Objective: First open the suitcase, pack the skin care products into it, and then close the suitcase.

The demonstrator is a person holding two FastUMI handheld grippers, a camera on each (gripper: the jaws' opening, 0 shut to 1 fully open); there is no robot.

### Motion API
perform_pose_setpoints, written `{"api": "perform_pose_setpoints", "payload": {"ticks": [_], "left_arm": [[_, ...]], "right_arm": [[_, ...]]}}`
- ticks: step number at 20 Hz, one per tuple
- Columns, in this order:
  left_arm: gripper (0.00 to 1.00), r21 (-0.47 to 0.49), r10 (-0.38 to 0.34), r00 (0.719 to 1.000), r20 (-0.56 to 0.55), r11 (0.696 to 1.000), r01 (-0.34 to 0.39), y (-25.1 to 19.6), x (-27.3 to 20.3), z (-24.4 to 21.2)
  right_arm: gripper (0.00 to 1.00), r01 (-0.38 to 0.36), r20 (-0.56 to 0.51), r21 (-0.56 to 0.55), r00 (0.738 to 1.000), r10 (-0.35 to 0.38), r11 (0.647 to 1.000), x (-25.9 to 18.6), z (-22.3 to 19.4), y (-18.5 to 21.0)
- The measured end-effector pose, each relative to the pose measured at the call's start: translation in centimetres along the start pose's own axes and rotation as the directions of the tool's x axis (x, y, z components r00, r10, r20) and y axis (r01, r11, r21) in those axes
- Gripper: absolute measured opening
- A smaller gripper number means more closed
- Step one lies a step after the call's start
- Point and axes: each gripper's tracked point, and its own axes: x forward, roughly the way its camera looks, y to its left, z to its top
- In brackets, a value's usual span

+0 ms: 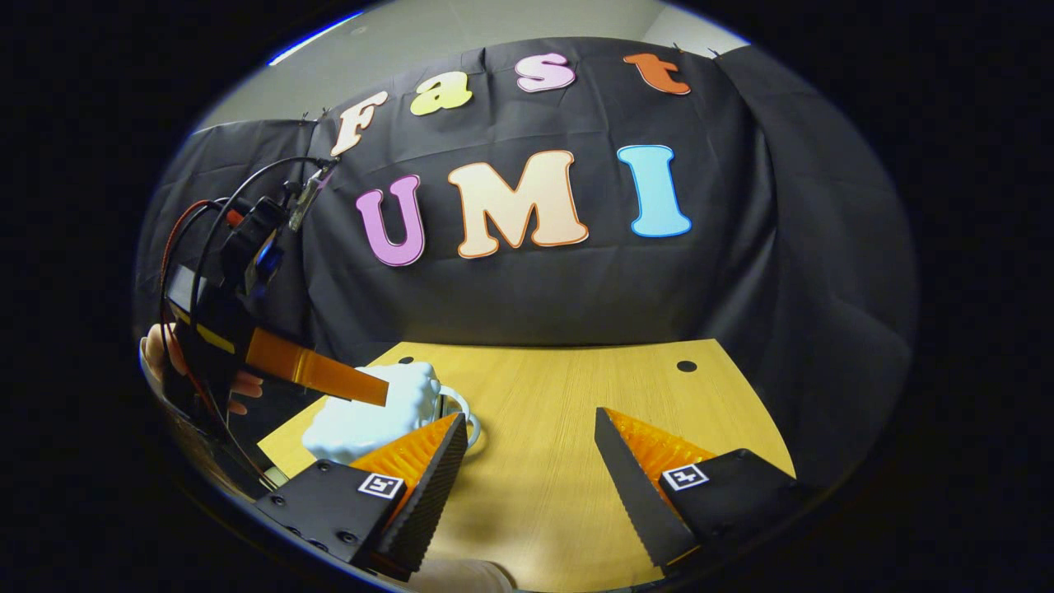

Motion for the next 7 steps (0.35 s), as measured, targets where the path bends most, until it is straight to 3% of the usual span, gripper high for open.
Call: {"api": "perform_pose_setpoints", "payload": {"ticks": [7], "left_arm": [[0.96, 0.039, -0.031, 0.998, -0.054, 0.999, 0.033, 1.6, -0.8, -1.6]], "right_arm": [[0.98, 0.087, 0.002, 0.046, 0.996, -0.087, 0.995, -1.6, -0.8, 1.2]]}}
